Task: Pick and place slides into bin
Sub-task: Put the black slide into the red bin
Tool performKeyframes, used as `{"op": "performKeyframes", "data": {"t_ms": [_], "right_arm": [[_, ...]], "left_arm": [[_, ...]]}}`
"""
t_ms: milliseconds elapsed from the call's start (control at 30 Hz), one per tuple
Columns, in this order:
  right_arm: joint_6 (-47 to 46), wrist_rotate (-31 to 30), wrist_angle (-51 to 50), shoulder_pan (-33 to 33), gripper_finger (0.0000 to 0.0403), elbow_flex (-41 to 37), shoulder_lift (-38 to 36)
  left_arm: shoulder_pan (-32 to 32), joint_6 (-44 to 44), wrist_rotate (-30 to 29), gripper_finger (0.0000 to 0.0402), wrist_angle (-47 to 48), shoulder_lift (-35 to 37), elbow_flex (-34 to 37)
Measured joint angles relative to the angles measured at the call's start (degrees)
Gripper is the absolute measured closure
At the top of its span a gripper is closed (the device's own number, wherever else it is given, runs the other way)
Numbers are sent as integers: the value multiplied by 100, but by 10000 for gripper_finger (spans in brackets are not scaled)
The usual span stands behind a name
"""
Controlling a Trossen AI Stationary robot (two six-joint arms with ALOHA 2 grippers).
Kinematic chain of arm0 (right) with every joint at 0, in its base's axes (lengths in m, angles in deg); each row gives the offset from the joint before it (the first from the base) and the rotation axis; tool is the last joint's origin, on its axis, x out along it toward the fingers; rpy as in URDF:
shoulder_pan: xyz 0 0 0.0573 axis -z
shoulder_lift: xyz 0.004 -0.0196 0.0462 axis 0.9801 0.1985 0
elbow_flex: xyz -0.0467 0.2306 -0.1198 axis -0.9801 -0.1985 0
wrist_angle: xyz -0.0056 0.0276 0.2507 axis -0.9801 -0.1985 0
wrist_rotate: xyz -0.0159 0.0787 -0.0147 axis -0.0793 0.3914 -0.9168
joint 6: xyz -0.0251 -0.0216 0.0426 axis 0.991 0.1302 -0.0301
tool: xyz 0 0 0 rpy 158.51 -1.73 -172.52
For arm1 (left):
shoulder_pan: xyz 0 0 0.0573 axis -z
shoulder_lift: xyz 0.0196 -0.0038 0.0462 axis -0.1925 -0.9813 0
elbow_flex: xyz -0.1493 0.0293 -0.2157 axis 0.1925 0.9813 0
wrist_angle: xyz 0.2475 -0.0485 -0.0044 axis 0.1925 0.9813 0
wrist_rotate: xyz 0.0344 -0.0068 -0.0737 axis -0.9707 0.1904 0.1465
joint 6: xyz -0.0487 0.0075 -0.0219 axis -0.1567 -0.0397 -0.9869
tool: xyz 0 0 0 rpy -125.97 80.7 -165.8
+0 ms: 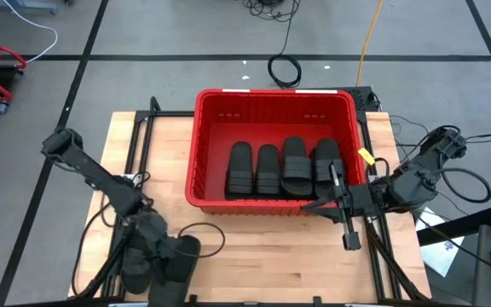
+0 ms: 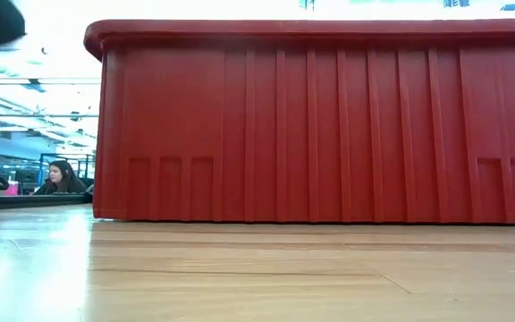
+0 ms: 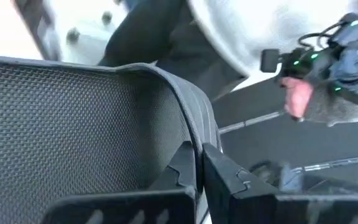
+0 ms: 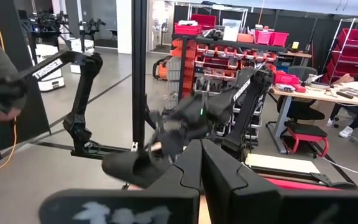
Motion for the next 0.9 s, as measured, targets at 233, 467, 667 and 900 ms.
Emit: {"op": "performKeyframes", "data": {"t_ms": [233, 467, 667, 900], "right_arm": [[15, 0, -232, 0, 403, 0, -187], [304, -1, -333, 0, 403, 0, -283], [468, 1, -344, 0, 403, 0, -304], [839, -34, -366, 0, 403, 0, -307]], "left_arm": [[-331, 659, -440, 399, 2359, 577, -1594], [-1643, 2151, -1033, 399, 4309, 664, -3238], [-2820, 3207, -1205, 400, 3924, 384, -4272], [-4012, 3769, 215, 401, 2447, -490, -4879]]}}
